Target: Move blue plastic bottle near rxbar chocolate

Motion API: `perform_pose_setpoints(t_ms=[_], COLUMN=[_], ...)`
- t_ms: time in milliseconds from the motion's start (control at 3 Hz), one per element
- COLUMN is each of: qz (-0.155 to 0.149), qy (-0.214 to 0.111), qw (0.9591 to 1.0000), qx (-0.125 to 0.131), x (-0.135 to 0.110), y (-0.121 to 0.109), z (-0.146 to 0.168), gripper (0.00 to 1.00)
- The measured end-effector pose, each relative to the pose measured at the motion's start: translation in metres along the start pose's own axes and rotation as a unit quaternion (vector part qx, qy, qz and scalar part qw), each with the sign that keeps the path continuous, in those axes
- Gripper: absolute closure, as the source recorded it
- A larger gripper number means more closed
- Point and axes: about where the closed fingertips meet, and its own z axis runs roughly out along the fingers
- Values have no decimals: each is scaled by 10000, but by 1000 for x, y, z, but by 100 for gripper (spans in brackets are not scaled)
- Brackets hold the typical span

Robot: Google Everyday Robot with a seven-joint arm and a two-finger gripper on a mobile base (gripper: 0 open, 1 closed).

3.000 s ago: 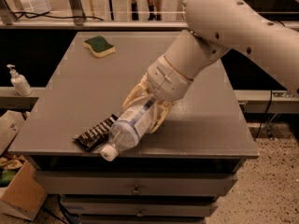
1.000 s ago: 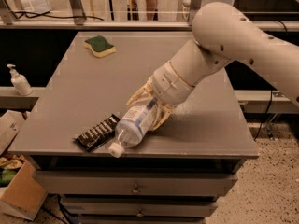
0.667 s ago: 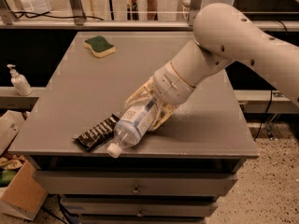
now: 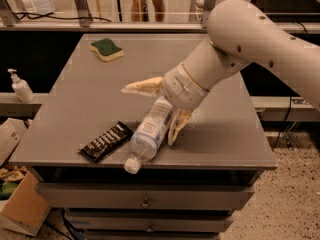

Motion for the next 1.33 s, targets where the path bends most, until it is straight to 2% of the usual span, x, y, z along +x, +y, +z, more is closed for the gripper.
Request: perform_pose_setpoints(t_ms=[667,1000,1333], qz=[-1,47,43], qy=[5,680,1618], qw=[10000,9976,9856], qx=[1,137,488], x=[-2,18,31], y=[-3,-10,-28], z=[-4,-50,-113], gripper=[0,0,0])
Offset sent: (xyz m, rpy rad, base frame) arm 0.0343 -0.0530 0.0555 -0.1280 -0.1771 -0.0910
